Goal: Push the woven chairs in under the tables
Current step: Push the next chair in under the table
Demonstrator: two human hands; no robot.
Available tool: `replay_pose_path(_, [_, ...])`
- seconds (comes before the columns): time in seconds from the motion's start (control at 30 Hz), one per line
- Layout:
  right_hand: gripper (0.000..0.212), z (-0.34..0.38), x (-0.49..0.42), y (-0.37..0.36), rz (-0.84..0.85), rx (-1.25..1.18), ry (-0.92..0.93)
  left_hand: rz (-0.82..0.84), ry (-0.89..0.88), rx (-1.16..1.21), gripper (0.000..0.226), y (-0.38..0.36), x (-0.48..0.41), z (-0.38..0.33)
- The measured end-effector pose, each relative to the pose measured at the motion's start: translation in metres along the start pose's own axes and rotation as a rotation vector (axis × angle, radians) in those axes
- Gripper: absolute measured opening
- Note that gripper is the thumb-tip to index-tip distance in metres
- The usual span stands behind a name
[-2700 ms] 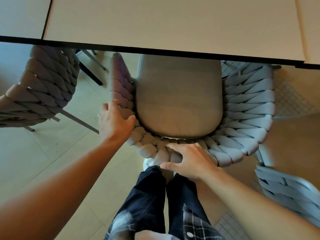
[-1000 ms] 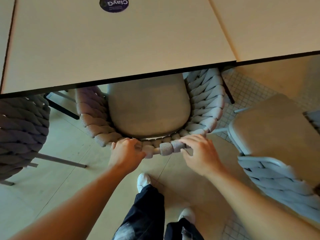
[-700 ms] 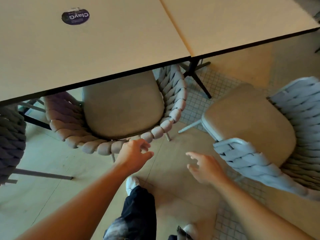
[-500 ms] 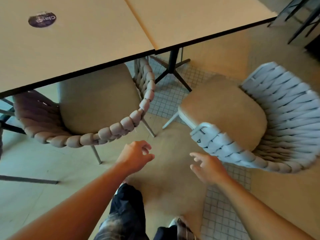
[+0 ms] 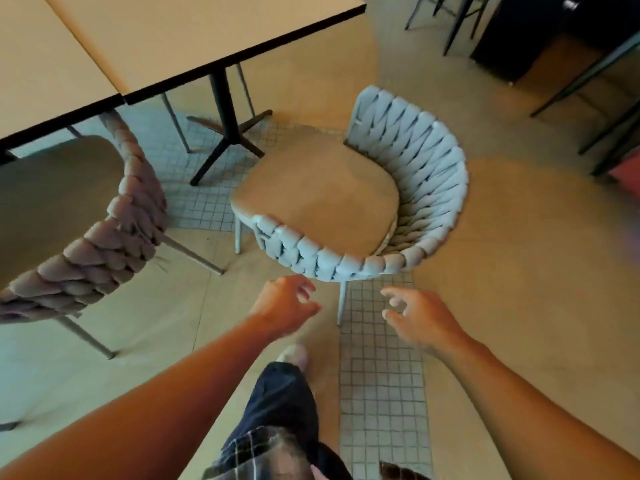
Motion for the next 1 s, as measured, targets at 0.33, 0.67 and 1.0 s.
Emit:
replay_pose_path(0.33, [0.046,-0.087,-0.076,0.093,-0.133,-0.001,0.004,-0.109,-0.083,-0.028,0.053,-0.078,-0.083,-0.106])
replay_pose_path(0.67, [0.041,-0.099,-0.198,0.144,-0.101,0.128,0.201,0.198,0.177,-0.087,0.072,-0.162,-0.155,-0.142])
replay_pose_path(1.0, [0.049,-0.064,-0.266,0.136,0.086,0.323,0.595,0.192,0.420,0.002,0.085,-0.191,-0.167,-0.146])
Point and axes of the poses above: each hand's wrist, its own x-axis away from the middle knuckle, its own y-axis out of the back of the hand, z = x × y, the point moved 10 cm from there along -x, towards the middle knuckle, and after that the axes turned 12 degrees about -z, right-handed, at the moved point
